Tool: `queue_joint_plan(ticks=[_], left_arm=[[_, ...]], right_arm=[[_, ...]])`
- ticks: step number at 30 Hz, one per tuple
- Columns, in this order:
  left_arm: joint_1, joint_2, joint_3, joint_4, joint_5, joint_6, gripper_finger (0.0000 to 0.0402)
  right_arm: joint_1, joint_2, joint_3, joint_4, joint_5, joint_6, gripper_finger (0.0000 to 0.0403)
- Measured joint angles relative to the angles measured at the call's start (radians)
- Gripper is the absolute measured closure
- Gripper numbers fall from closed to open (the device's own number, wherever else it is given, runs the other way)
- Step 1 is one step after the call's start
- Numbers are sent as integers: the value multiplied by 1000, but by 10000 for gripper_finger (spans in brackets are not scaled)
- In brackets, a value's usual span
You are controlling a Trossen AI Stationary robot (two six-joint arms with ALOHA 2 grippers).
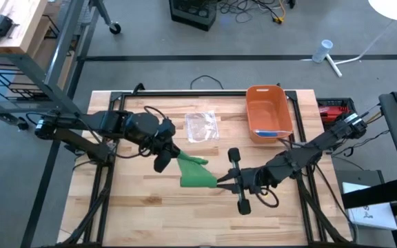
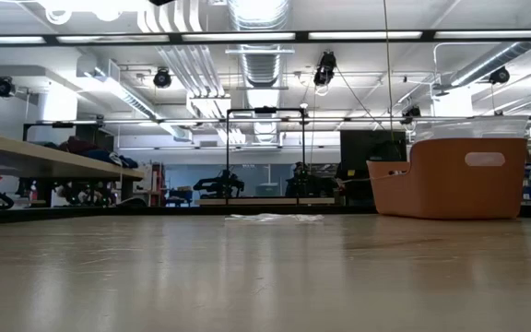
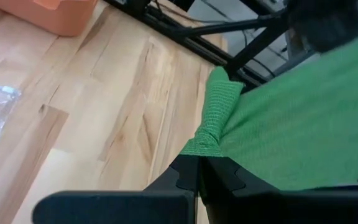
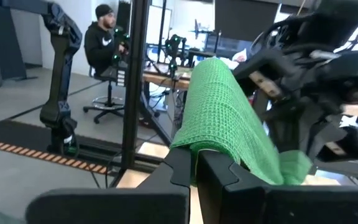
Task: Roll bandage
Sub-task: Roll the green bandage
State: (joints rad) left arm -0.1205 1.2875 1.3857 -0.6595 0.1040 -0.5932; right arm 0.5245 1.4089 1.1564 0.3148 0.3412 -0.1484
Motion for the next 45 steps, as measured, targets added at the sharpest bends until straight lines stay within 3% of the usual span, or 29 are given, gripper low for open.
queue_joint_plan(ticks=[11, 23, 29, 37, 45], left_arm=[[0, 3, -13, 30, -9, 30, 389], [2, 0, -14, 49, -9, 16, 258], [4, -28, -13, 56, -10, -2, 213], [14, -57, -12, 56, -9, -178, 181], [14, -69, -12, 38, 22, -430, 187]], right_arm=[[-33, -37, 0, -5, 0, -3, 403], [-45, -35, 0, -34, 0, 20, 403], [-45, -35, 0, -49, 0, 24, 403], [-45, -34, 2, -49, 0, 25, 403], [-45, -33, 2, -81, 0, 60, 403]])
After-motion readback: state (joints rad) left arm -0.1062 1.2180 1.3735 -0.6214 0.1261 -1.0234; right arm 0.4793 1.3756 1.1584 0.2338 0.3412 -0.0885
